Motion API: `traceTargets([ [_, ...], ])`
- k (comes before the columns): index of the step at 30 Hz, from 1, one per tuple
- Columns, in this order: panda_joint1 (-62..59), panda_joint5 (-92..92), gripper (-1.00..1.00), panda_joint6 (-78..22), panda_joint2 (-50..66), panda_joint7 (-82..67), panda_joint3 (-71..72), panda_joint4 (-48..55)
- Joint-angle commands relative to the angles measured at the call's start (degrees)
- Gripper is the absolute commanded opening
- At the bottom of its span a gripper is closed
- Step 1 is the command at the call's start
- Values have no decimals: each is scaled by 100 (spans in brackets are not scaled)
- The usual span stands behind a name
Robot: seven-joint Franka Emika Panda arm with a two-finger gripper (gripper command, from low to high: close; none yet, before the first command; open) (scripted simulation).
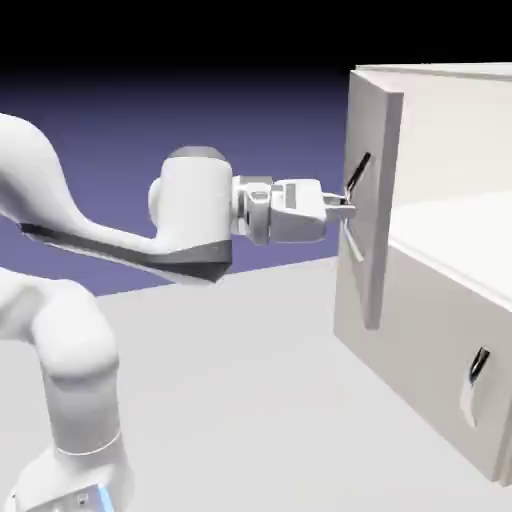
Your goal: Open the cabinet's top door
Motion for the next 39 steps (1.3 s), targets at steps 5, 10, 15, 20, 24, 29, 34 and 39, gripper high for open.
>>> traceTargets([
  [5, -496, 1254, -100, -142, -697, -670, 761, -526],
  [10, -696, 2500, -100, -377, -1373, -1390, 1394, -944],
  [15, -581, 3746, -100, -852, -2014, -2103, 2009, -1277],
  [20, -196, 4992, -100, -1624, -2555, -2684, 2774, -1483],
  [24, 217, 5980, -100, -2426, -2815, -2983, 3563, -1497],
  [29, 609, 7058, -100, -3438, -2826, -3133, 4602, -1282],
  [34, 715, 8019, -100, -4448, -2569, -3143, 5640, -797],
  [39, 401, 8900, -100, -5520, -2155, -3102, 6679, 34],
])
